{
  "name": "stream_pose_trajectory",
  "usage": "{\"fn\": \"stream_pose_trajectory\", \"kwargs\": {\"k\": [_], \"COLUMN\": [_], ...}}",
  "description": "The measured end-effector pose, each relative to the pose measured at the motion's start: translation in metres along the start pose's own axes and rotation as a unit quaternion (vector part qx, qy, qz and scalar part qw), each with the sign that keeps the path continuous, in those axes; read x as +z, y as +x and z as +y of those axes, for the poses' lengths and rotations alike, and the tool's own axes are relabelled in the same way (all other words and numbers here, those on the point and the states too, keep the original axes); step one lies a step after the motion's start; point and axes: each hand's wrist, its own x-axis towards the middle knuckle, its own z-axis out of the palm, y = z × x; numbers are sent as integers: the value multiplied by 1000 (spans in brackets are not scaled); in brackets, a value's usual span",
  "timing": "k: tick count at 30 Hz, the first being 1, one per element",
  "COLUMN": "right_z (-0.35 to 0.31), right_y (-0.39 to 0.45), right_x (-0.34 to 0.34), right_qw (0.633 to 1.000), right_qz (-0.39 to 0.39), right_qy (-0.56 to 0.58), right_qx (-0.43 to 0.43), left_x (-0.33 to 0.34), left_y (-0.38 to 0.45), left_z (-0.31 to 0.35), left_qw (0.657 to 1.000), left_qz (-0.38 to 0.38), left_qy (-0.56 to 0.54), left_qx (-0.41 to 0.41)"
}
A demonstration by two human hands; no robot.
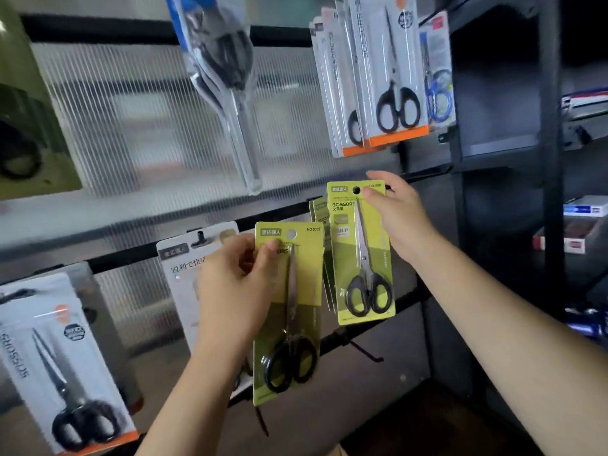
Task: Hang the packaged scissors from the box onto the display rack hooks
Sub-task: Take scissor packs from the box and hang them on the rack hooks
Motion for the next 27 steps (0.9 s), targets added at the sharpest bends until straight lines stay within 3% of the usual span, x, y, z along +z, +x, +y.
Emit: {"fn": "stream_pose_trajectory", "kwargs": {"k": [9, 14, 21, 27], "right_z": [20, 28, 29, 34], "right_y": [10, 14, 16, 2], "right_x": [11, 10, -42, -72], "right_qw": [999, 998, 974, 957], "right_qz": [-28, -1, 54, 35], "right_qy": [-30, -65, -219, -289], "right_qx": [-7, 0, -15, -19], "left_x": [14, 40, 97, 116], "left_y": [9, 22, 42, 49], "left_z": [12, 10, 20, 24], "left_qw": [1000, 999, 995, 989], "left_qz": [-12, -36, -30, 14], "left_qy": [14, -4, -68, -99], "left_qx": [-10, -24, -65, -107]}}
